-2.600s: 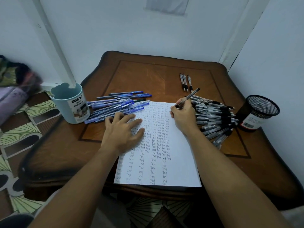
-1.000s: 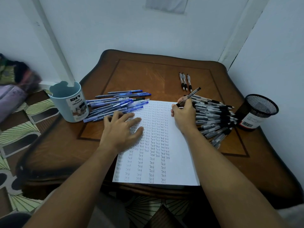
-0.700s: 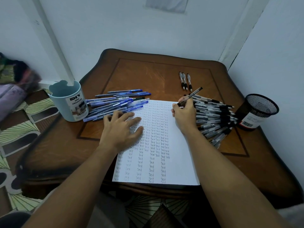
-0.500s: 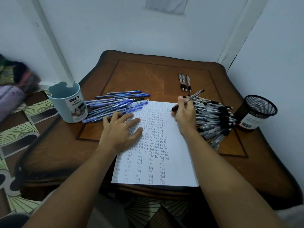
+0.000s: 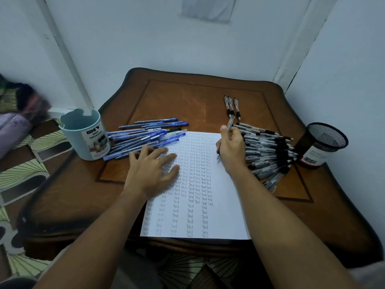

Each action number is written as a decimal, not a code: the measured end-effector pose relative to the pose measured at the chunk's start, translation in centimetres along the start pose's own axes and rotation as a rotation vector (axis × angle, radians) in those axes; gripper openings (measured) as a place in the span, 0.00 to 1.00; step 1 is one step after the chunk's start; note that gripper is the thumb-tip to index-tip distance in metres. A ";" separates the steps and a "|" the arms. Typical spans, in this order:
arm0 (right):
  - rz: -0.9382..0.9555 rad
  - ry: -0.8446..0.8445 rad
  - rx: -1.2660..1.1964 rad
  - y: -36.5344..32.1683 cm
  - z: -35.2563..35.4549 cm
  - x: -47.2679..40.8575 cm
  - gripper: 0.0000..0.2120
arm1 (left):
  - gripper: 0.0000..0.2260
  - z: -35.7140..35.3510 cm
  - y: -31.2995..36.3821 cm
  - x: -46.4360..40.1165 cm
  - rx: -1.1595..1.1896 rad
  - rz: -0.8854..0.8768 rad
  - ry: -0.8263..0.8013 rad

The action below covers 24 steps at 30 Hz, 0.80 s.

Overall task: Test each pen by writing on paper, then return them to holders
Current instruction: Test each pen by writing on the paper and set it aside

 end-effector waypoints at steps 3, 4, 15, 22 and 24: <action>0.007 -0.018 -0.015 -0.1 0.1 0.1 0.16 | 0.30 0.0 0.0 0.0 -0.002 0.002 0.005; 0.015 -0.021 -0.013 -0.2 0.1 0.2 0.16 | 0.30 0.0 0.1 0.0 0.002 0.003 0.006; -0.178 -0.158 -0.067 -2.1 -0.1 0.3 0.15 | 0.31 0.1 0.1 0.3 0.011 -0.006 0.005; -0.361 -0.414 0.000 -6.3 0.2 -4.9 0.11 | 0.27 0.2 0.3 0.2 0.014 -0.033 0.039; -0.289 -0.385 0.090 -6.5 0.7 -7.1 0.10 | 0.27 0.2 0.3 0.2 0.019 -0.037 0.039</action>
Point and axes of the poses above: each hand's wrist, its own x-axis away from the middle knuckle, its own z-axis out of the back of the hand, y = z × x, the point moved 5 cm from there along -x, towards the middle knuckle, and after that the axes turned 15 degrees about y, right-handed, at the moved point
